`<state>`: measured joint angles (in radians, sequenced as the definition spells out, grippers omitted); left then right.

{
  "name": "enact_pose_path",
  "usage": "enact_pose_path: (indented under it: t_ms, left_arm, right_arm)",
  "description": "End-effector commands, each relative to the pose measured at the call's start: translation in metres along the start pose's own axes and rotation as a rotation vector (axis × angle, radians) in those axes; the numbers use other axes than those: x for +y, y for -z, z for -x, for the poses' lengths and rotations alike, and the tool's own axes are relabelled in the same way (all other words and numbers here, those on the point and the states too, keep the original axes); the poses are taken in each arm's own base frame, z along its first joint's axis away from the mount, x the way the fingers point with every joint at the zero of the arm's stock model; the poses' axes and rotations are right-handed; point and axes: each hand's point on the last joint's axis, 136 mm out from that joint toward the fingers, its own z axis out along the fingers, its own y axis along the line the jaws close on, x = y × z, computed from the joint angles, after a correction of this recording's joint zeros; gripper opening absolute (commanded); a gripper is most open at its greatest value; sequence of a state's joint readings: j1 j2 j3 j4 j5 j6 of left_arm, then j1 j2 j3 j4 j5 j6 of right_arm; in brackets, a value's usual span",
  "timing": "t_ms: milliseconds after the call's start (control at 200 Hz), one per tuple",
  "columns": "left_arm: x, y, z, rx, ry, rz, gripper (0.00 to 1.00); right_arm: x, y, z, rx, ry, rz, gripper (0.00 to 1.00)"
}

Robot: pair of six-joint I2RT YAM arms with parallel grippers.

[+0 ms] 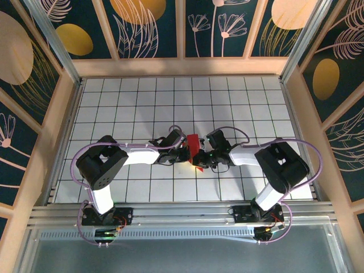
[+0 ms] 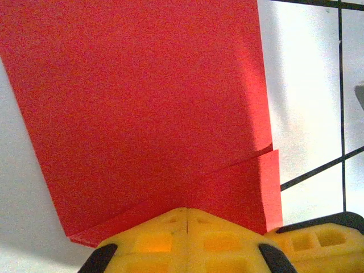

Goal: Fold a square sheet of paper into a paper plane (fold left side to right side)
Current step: Third fold the triangle at the center of the table.

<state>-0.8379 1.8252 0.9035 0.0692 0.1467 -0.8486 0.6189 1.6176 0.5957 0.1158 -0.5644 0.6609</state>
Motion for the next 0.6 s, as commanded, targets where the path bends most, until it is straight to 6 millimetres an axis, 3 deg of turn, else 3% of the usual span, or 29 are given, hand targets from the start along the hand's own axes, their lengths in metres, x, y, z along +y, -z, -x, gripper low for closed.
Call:
enact_pose_path:
  t_ms: [0, 420, 596]
  left_arm:
    - [0.038, -0.007, -0.019, 0.062, 0.008, 0.144, 0.0]
    - [0.038, -0.007, -0.018, 0.061, 0.003, 0.146, 0.0]
    - [0.036, -0.007, -0.018, 0.062, 0.001, 0.141, 0.0]
  right_arm:
    - [-0.029, 0.008, -0.021, 0.036, -0.06, -0.094, 0.0]
    - [-0.065, 0.035, -0.058, 0.073, -0.097, -0.185, 0.0]
    - [-0.07, 0.046, -0.051, 0.043, -0.113, -0.195, 0.0]
